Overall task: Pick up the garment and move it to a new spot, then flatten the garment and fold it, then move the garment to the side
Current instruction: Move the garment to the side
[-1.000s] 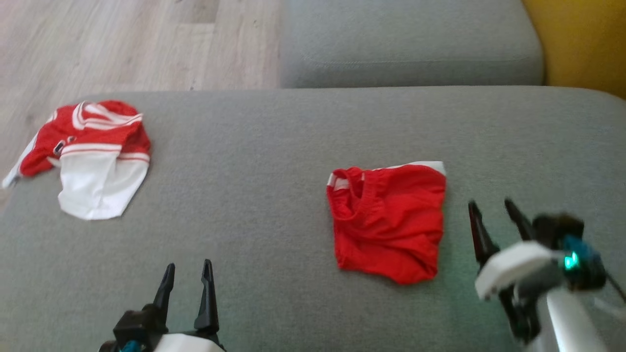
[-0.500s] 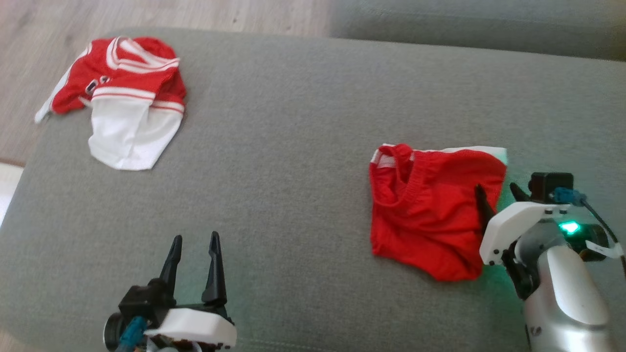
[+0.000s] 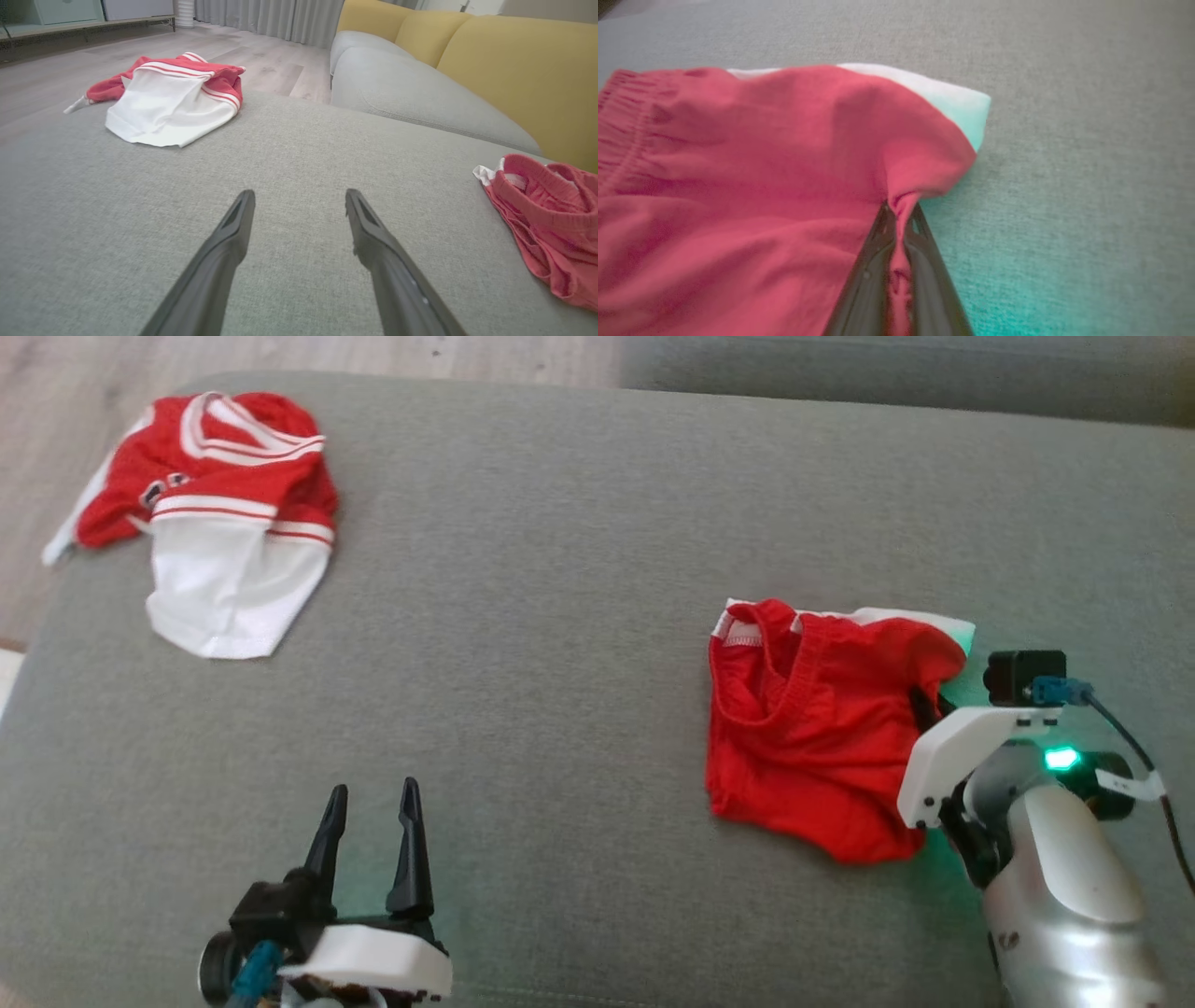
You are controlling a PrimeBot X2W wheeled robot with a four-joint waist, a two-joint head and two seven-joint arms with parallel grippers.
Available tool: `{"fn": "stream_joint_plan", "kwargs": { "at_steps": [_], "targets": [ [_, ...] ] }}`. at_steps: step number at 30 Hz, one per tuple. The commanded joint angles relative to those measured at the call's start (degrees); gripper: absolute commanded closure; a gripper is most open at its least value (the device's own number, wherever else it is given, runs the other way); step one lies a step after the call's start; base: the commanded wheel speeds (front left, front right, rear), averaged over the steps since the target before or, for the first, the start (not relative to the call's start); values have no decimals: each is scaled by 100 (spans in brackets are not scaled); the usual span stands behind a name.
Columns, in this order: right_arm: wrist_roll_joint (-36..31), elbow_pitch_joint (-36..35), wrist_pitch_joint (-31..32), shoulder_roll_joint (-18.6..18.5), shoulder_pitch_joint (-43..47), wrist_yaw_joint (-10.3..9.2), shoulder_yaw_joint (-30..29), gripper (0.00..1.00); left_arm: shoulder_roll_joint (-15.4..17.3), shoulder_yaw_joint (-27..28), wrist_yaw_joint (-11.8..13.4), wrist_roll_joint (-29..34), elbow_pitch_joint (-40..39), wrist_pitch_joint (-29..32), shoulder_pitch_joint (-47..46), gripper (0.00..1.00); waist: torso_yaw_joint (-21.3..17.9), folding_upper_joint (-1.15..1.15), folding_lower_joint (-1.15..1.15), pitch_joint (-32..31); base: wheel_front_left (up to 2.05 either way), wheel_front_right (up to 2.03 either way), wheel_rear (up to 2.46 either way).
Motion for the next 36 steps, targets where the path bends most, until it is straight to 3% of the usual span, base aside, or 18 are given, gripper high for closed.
{"fn": "stream_joint_plan", "kwargs": {
  "at_steps": [1, 17, 22, 30, 36],
  "targets": [
    [-37, -97, -91, -61, -247, -5, 110, 100, 47, 235, -9, 85, -204, -66, -288, 0, -160, 0, 0, 54, 0, 0, 0],
    [-191, -373, -312, -594, -1115, -5, -14, 100, 224, 359, -16, 283, -721, -19, -697, 0, -1795, 0, 0, 756, 0, 0, 0],
    [-167, -339, -371, -588, -1284, -5, 3, 100, 284, 294, -31, 366, -819, 90, -903, 0, -2029, 0, 0, 911, 0, 0, 0],
    [-192, -202, -432, -771, -1668, -5, -162, 100, 331, 240, -16, 432, -1008, 178, -1120, 0, -1916, 0, 0, 1109, 0, 0, 0],
    [-457, 22, -272, -1524, -2109, -5, -662, 100, 409, 286, 78, 462, -1231, 209, -1131, 0, -1434, 0, 0, 1378, 0, 0, 0]
  ]
}}
